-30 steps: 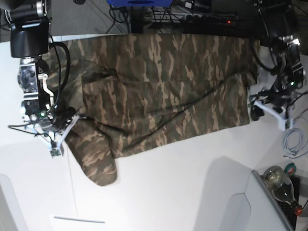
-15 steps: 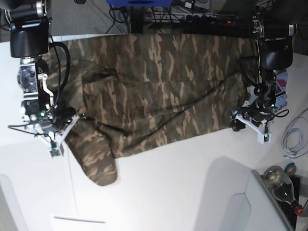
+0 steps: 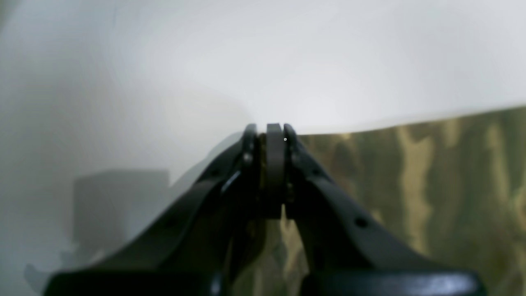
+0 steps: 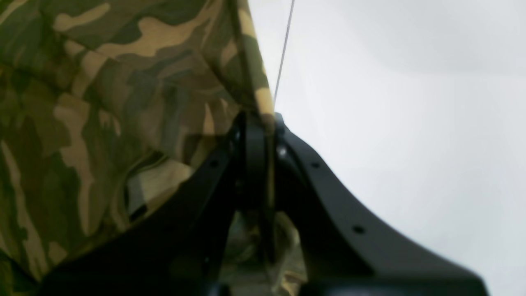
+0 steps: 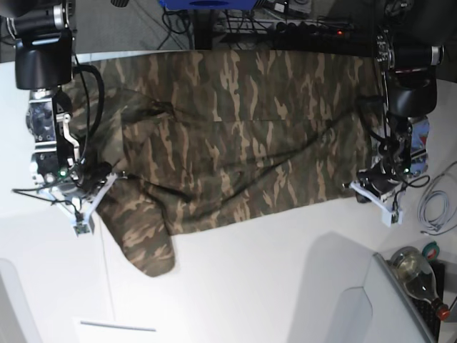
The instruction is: Layout the t-shirt on the table in an organized manner, then fold the t-shirt properly
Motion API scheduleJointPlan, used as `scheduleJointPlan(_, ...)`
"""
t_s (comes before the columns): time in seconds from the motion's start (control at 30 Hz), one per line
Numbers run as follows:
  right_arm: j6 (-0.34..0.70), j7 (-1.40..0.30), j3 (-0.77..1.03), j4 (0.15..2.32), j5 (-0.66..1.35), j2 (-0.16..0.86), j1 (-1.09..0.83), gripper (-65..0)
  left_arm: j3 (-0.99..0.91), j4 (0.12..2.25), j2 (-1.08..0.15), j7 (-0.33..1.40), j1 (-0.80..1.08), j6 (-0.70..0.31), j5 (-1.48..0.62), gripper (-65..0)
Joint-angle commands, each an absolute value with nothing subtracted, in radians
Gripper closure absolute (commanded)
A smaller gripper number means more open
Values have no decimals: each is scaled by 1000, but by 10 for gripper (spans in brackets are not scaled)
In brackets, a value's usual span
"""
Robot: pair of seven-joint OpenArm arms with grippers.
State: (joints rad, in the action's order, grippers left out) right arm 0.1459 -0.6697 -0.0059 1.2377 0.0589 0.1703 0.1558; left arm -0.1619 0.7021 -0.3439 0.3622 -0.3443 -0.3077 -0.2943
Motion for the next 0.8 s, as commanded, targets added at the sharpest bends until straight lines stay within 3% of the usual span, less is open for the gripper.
scheduleJointPlan(0.0,142,-656,2,1242,58,191,174,0,-165,719,-360,344,-387,-309,-300,0)
scheduleJointPlan(0.4,142,-558,-2,1194,58,260,240,0,-134,719,-355,344,-549,-308,-300,0)
scheduleJointPlan(0.57,143,-437,-4,1187,58,277,263,0,-65,719,-355,338,-564,-308,-303,0)
scheduleJointPlan(0.77,143,-418,-4,1070,58,294,297,0,-64,719,-355,338,-561,-308,-305,0)
